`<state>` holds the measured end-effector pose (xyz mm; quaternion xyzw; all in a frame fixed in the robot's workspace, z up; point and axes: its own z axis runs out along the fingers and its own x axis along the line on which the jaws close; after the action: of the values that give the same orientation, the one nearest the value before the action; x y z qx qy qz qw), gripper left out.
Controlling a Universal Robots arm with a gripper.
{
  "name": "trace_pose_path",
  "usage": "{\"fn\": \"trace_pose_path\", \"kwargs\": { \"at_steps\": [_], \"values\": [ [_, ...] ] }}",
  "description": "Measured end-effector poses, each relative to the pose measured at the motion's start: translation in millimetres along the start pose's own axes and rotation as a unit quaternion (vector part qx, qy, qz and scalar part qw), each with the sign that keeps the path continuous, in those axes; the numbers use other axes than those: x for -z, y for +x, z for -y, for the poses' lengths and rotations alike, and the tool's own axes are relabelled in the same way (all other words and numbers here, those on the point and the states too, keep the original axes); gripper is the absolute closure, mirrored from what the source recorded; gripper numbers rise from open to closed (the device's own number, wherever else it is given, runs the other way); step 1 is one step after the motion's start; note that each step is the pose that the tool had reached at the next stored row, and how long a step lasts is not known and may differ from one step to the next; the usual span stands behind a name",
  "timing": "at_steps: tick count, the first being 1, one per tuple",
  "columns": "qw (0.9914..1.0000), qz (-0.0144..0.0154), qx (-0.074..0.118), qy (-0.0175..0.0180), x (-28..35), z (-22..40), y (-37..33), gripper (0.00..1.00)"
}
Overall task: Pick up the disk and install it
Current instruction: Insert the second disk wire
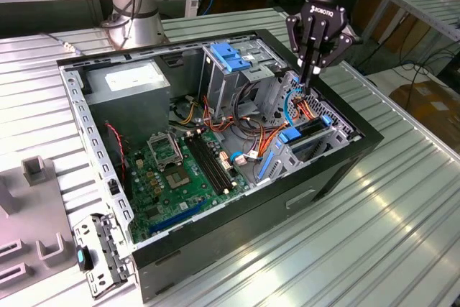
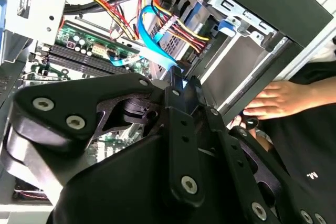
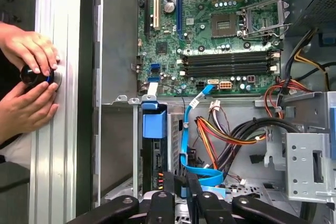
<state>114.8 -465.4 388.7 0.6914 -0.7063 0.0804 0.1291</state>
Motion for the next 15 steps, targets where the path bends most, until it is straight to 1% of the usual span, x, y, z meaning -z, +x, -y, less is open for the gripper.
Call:
{"fn": "trace_pose_path", "kwargs": {
  "at_steps": [1,2,3,5,7,12,15],
  "values": [
    [0.99998,-0.0061,0.0,0.0001,-0.6,0.1,-0.7,0.76],
    [0.99995,-0.0097,-0.001,0.0001,-1.1,0.1,-1.0,0.76],
    [0.99989,-0.0146,-0.001,0.0001,-1.6,0.2,-1.7,0.76],
    [0.99982,-0.0189,-0.001,0.0002,-2.5,0.3,-3.4,0.76],
    [0.99979,-0.0206,-0.001,0.0003,-2.9,0.6,-5.1,0.76],
    [0.99975,-0.0221,-0.002,0.0003,-2.5,1.2,-9.5,0.76],
    [0.99971,-0.0241,-0.002,0.0002,-3.9,1.5,-11.2,0.76]
  ]
}}
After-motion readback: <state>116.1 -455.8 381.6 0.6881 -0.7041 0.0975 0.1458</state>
